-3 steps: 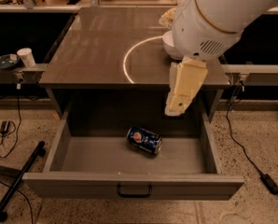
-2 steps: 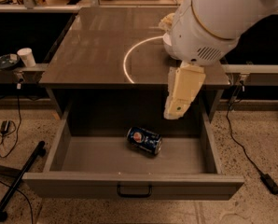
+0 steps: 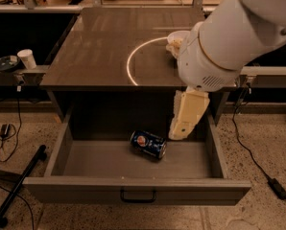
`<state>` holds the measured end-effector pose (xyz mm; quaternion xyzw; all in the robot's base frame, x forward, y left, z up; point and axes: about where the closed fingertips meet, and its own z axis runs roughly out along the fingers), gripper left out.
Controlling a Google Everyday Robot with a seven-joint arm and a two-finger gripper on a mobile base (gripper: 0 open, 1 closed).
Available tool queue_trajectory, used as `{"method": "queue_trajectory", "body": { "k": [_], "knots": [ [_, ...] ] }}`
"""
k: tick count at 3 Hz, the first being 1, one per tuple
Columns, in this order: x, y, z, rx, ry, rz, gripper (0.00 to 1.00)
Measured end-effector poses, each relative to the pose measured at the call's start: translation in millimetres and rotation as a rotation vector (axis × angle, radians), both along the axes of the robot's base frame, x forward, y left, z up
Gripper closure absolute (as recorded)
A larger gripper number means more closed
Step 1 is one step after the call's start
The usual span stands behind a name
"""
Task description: Pick pepsi can from top drawer and place on counter
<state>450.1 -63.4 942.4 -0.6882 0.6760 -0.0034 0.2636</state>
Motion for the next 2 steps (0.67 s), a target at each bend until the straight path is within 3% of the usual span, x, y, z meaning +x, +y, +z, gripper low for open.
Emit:
{"method": "queue_trajectory", "body": {
  "k": [2],
  "knots": [
    [-5.3, -3.7, -50.0, 0.046, 0.066, -0.025, 0.0]
  ]
}}
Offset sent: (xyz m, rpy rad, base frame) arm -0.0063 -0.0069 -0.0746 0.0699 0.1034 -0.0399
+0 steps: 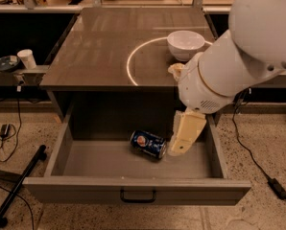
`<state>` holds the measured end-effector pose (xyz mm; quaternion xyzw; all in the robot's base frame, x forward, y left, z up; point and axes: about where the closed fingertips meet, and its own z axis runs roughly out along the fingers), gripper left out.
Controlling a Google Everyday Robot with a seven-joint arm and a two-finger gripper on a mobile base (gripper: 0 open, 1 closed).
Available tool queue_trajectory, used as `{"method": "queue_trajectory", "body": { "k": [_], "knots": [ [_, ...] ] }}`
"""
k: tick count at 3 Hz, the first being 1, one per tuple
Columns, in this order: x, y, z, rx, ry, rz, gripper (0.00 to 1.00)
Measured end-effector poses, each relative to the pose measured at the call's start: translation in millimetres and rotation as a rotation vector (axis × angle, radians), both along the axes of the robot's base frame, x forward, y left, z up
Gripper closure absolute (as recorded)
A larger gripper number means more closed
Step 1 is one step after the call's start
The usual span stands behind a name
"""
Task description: Pick pepsi can from top drawer and place on counter
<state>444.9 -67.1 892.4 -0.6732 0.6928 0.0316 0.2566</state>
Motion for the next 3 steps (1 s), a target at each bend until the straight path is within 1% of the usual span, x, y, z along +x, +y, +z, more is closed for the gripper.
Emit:
{"method": "queue_trajectory", "body": {
  "k": [2, 3],
  "knots": [
    [-5.1, -1.8, -29.6, 0.035, 0.038, -0.019, 0.0],
    [-6.5, -1.1, -38.7, 0.046, 0.049, -0.022, 0.0]
  ]
}}
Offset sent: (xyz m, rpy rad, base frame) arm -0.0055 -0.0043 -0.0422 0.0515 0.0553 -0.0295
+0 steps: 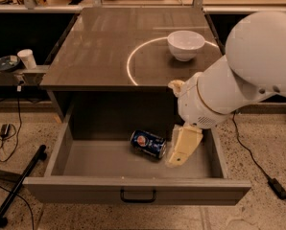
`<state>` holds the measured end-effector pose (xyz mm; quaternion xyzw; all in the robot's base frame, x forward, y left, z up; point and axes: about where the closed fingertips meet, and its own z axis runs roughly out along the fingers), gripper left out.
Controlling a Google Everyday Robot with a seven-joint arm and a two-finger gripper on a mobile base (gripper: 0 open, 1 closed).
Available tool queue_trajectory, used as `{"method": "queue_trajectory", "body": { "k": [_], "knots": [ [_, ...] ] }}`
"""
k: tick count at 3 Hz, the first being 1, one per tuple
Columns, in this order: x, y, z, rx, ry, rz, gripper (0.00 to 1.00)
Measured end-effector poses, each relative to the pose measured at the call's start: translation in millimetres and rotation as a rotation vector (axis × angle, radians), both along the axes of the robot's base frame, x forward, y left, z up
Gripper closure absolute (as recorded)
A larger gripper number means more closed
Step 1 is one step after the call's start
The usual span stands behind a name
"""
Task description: Pick pepsi can from top drawer and place on counter
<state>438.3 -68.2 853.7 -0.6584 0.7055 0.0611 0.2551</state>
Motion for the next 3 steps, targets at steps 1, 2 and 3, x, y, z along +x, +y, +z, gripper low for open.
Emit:
{"method": "queue_trajectory", "body": {
  "k": [1, 2, 3],
  "knots": [
    [-0.1, 0.9, -11.4, 0.01, 0.019, -0.003, 0.0],
    [-0.4, 2.0, -20.9, 0.019, 0.032, -0.004, 0.0],
    [-1.6, 3.4, -30.7, 0.031, 0.046, -0.005, 0.0]
  ]
}}
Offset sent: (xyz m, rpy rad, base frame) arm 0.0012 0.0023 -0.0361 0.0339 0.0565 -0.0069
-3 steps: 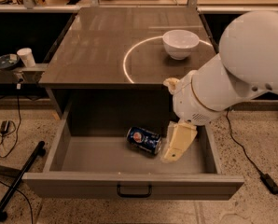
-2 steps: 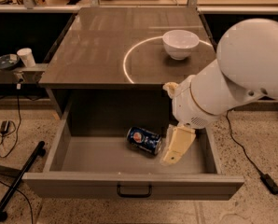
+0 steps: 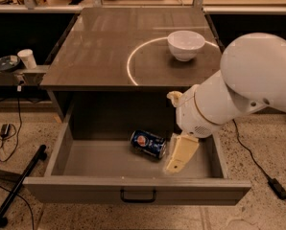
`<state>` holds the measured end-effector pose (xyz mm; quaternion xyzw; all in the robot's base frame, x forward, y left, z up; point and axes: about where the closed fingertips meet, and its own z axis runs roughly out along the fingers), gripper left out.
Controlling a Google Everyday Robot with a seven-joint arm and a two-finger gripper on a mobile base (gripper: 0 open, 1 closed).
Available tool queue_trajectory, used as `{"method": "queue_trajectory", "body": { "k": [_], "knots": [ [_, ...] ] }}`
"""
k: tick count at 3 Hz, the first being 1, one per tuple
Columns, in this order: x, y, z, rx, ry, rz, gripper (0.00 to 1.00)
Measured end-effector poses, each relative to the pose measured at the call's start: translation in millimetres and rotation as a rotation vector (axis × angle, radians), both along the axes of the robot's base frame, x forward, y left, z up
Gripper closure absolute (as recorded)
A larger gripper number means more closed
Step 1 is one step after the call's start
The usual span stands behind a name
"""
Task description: Pick pepsi can from top drawer and place on counter
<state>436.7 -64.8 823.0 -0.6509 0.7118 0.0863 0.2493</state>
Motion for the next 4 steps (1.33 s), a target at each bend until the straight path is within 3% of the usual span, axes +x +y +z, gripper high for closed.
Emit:
{"method": "queue_trajectory", "body": {
  "k": [1, 4],
  "knots": [
    [-2.0, 2.1, -21.6, 0.034, 0.03, -0.015, 0.0],
    [45.1, 7.1, -22.8, 0.032, 0.036, -0.002, 0.0]
  ]
}}
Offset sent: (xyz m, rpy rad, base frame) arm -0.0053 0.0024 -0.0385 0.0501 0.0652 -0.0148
